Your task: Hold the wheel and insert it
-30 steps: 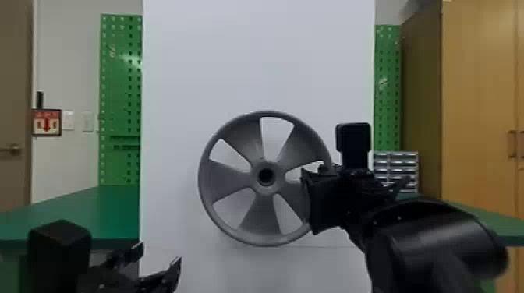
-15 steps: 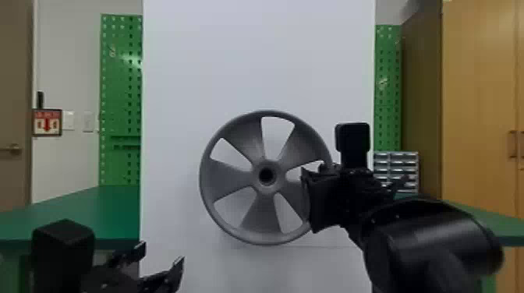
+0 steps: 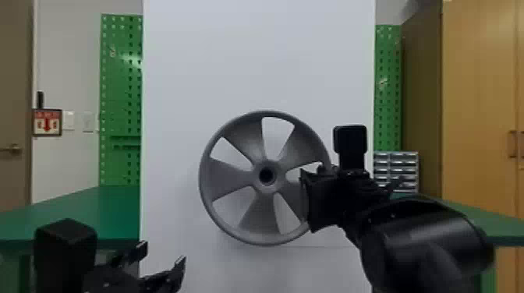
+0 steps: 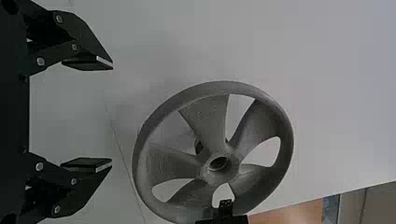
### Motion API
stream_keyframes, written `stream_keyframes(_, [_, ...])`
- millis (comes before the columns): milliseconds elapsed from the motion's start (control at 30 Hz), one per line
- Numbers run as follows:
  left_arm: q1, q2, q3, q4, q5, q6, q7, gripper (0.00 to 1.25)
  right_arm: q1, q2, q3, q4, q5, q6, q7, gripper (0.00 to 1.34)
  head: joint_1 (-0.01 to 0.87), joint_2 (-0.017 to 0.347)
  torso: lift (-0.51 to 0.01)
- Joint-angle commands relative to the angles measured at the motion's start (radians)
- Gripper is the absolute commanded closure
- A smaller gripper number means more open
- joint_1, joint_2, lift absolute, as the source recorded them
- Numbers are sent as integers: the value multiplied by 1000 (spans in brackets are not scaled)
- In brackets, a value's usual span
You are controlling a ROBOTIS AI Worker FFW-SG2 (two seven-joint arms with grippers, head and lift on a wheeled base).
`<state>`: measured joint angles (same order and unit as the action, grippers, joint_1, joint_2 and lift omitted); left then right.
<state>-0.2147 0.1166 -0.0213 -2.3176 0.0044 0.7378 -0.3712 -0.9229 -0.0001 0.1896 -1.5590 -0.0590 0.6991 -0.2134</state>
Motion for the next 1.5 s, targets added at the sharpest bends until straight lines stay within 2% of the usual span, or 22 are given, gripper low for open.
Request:
stream_keyframes(0, [0, 0, 0, 1, 0, 0, 0, 509, -2, 1, 8, 1, -7, -6, 0, 1167, 0, 0, -499])
stream_keyframes(433, [-3, 0, -2, 1, 0, -1, 0, 509, -2, 1, 5, 5, 1, -15, 2, 1167, 0, 0, -499])
stream_keyframes(1000, [-5, 0, -3, 1, 0, -1, 0, 509, 3, 1, 10, 85, 10, -119, 0, 1167, 0, 0, -499])
stream_keyframes(1200, [-5, 2, -3, 1, 2, -1, 0, 509, 3, 1, 25, 86, 1, -130, -52, 1167, 0, 0, -499])
stream_keyframes(1467, [-8, 3, -5, 1, 3, -1, 0, 509, -5, 1, 22, 80, -10, -107, -84, 1167, 0, 0, -499])
